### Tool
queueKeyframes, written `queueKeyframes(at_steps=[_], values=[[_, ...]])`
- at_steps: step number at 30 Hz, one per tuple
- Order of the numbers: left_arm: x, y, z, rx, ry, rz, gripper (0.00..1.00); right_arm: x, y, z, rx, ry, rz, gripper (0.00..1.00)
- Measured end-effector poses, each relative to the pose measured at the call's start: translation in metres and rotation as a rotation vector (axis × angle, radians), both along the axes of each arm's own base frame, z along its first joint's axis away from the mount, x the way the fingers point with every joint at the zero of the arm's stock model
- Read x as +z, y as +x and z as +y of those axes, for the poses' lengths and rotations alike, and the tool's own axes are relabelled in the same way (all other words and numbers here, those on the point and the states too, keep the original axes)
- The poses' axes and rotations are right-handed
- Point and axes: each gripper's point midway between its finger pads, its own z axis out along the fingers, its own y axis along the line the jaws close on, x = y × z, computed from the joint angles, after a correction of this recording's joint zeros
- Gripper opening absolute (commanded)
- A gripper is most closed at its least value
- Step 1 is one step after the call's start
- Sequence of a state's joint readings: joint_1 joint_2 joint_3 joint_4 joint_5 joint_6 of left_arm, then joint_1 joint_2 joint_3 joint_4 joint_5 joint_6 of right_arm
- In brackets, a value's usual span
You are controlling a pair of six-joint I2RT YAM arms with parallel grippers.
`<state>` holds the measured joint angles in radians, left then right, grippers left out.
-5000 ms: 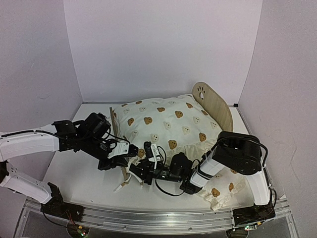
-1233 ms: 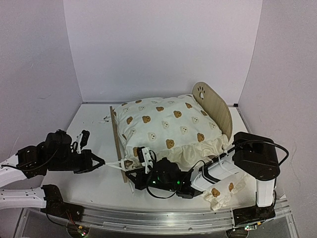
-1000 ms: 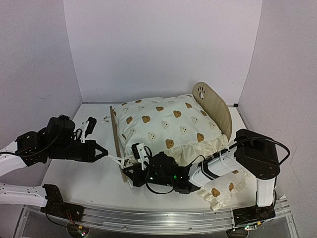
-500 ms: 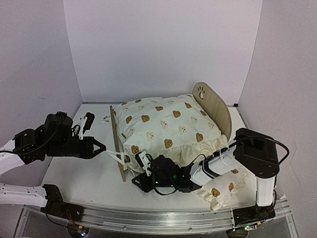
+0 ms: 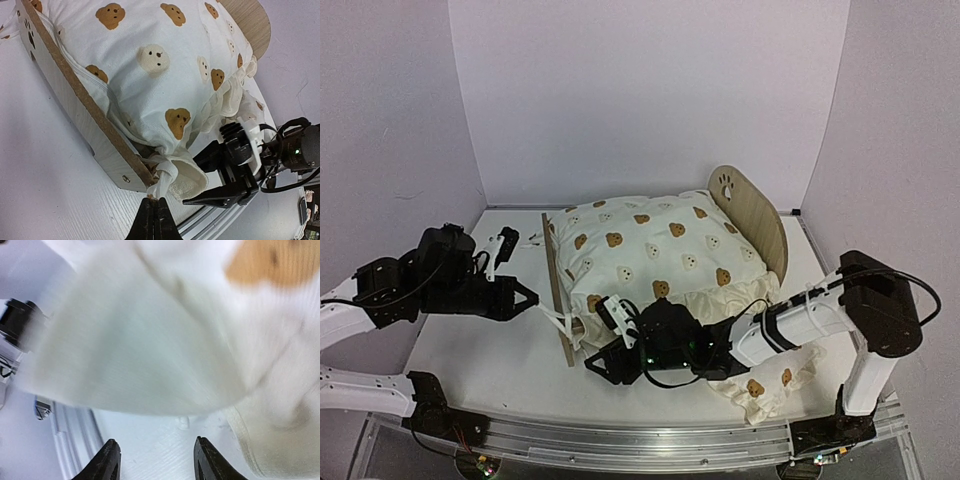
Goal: Set up the pet bed
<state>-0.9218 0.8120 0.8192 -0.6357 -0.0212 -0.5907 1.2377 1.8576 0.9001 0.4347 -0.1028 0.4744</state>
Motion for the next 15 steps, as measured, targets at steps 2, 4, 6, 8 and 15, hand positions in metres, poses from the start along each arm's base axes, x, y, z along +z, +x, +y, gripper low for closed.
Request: queueKeyframes(at_steps=[2,4,6,8,15], values=[[0.003,0.000,-0.001,-0.007,0.000,-0.008,0.00,0.016,0.000,0.001,0.007,0.031,-0.017,0.50],[0.008,0.001,-0.003,-0.014,-0.006,-0.021,0.00,0.030,-0.001,0.001,0.010,0.057,-0.027,0.49],[0.012,0.002,-0.005,-0.023,-0.012,-0.029,0.00,0.040,0.000,0.004,0.014,0.075,-0.031,0.46],[0.013,0.001,-0.006,-0.033,-0.011,-0.034,0.00,0.047,0.001,0.008,0.016,0.086,-0.032,0.41],[0.006,0.000,-0.011,-0.069,0.013,-0.026,0.00,0.094,0.001,0.035,0.054,0.189,-0.036,0.33]])
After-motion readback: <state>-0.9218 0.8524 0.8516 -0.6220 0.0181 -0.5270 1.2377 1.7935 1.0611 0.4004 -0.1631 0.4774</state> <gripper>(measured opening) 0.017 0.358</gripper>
